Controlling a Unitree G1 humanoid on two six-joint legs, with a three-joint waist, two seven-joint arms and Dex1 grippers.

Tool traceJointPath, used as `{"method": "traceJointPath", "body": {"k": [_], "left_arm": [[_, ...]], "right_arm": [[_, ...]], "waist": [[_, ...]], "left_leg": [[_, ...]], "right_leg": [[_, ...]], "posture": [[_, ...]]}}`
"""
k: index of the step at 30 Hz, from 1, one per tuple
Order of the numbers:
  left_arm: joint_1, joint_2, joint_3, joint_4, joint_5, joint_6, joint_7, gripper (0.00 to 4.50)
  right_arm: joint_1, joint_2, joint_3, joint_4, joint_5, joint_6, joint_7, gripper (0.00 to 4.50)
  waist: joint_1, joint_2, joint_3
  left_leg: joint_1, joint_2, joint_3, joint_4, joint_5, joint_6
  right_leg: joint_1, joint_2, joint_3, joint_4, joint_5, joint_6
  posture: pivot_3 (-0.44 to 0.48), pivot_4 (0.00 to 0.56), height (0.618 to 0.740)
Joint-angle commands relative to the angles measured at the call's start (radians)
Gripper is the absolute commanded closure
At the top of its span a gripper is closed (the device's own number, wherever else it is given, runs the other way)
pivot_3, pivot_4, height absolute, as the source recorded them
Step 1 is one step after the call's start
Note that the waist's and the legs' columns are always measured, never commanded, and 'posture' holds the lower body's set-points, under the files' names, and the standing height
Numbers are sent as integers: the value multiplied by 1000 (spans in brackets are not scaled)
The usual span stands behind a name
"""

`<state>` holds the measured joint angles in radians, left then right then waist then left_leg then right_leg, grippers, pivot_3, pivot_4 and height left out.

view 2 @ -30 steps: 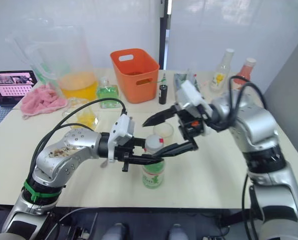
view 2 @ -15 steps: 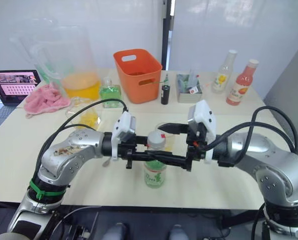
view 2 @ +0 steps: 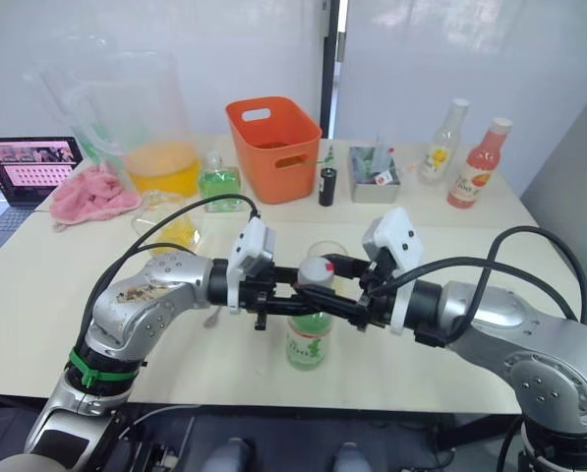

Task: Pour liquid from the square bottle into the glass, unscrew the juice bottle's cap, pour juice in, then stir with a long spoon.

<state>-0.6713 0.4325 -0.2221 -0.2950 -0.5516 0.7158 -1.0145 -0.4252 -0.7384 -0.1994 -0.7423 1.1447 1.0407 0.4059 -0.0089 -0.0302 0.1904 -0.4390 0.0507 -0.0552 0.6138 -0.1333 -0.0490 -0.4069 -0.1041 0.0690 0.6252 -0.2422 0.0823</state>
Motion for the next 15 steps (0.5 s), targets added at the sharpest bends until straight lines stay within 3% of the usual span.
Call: {"method": "traceJointPath", "body": {"k": [1, 6, 15], "left_arm": [[0, -9, -12, -14, -5, -2, 8, 3067], [8, -2, -7, -32, -7, 10, 21, 3067], [41, 37, -2, -109, -37, 52, 22, 3067]], "right_arm": [[-7, -16, 3, -16, 13, -35, 17, 2761], [-34, -39, 44, 47, -35, -84, 141, 2761], [-205, -31, 275, 306, -240, -281, 654, 2762]], "waist": [[0, 0, 0], [-1, 0, 0], [-17, 0, 0]], "left_leg": [[0, 0, 0, 0, 0, 0], [0, 0, 0, 0, 0, 0], [0, 0, 0, 0, 0, 0]], "right_leg": [[0, 0, 0, 0, 0, 0], [0, 0, 0, 0, 0, 0], [0, 0, 0, 0, 0, 0]], "posture": [[0, 150, 740], [0, 150, 740], [0, 150, 740]]}}
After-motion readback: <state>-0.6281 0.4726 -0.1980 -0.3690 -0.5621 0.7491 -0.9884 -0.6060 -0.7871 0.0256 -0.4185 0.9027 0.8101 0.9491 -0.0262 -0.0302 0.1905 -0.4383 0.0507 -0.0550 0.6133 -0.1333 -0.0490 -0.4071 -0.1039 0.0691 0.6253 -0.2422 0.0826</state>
